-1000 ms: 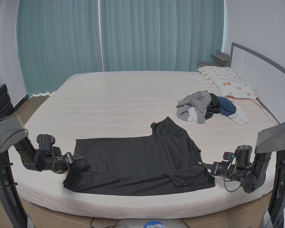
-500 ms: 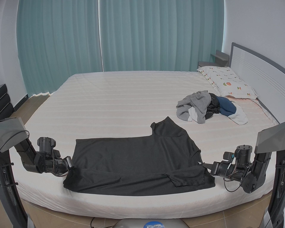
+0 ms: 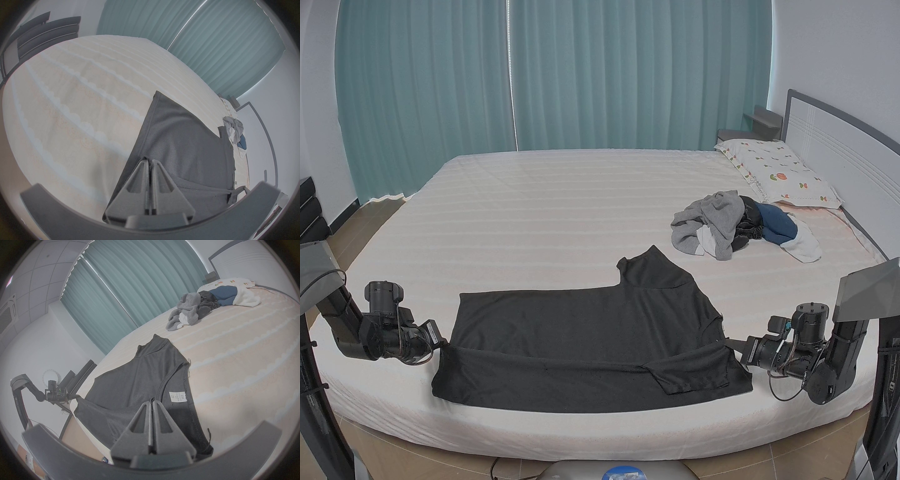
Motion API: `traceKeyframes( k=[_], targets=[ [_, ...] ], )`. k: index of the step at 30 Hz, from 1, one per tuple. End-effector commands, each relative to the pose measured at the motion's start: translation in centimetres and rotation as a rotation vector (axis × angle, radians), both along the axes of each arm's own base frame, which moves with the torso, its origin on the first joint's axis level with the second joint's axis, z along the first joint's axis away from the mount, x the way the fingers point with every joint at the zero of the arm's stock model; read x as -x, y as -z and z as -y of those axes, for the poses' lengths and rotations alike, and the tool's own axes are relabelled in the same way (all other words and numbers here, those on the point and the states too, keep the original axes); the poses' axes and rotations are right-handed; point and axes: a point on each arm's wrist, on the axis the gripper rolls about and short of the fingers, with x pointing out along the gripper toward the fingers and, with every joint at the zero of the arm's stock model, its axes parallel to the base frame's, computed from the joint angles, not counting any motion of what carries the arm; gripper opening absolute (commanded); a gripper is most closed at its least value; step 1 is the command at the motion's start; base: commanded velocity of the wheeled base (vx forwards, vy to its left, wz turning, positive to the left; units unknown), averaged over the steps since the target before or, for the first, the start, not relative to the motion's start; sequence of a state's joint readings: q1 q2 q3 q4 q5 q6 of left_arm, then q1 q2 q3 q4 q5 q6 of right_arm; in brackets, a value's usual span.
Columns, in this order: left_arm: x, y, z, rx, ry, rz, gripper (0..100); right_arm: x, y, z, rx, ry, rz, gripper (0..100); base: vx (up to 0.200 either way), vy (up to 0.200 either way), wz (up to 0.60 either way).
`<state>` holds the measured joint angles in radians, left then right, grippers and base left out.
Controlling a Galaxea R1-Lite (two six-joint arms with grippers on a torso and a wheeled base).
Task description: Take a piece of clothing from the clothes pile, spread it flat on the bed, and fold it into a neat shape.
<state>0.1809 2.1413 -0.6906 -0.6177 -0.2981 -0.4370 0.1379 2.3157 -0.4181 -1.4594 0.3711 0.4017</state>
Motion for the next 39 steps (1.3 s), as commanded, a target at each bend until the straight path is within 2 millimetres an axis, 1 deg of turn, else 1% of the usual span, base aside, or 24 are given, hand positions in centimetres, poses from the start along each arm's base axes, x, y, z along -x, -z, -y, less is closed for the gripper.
traceKeyframes(
  k=[1,8,11,18,21,26,36,39],
  targets=[
    [0.0,-0.2,-0.4,-0.003,-0.014,0.009,0,-0.5,0.3,-0.1,0.000,0.000,0.006,0,0.000,0.000,0.00],
    [0.0,-0.3,-0.6,-0.002,-0.020,0.010,0,-0.9,0.3,-0.1,-0.003,0.002,0.016,0,0.000,0.000,0.00],
    [0.1,0.1,-0.6,0.000,-0.020,-0.002,0,-0.9,0.6,-0.2,-0.002,0.000,0.008,0,0.000,0.000,0.00],
    [0.0,0.7,-0.4,0.002,-0.014,-0.020,0,-1.4,0.6,-0.1,-0.003,0.005,0.017,0,0.000,0.000,0.00],
    [-0.2,1.6,-0.3,0.008,-0.009,-0.041,0,-1.8,0.9,-0.2,-0.003,0.008,0.020,0,0.000,0.000,0.00],
    [-0.4,2.1,-0.3,0.010,-0.008,-0.052,0,-2.4,1.4,-0.1,0.007,0.035,0.021,0,0.000,0.000,0.00],
    [-0.8,2.6,-0.1,0.022,-0.012,-0.061,0,-2.8,2.0,0.0,0.008,0.039,0.017,0,0.000,0.000,0.00],
    [-1.0,2.7,-0.1,0.033,-0.023,-0.062,0,-2.8,2.5,-0.1,0.010,0.038,0.003,0,0.000,0.000,0.00]
  ],
)
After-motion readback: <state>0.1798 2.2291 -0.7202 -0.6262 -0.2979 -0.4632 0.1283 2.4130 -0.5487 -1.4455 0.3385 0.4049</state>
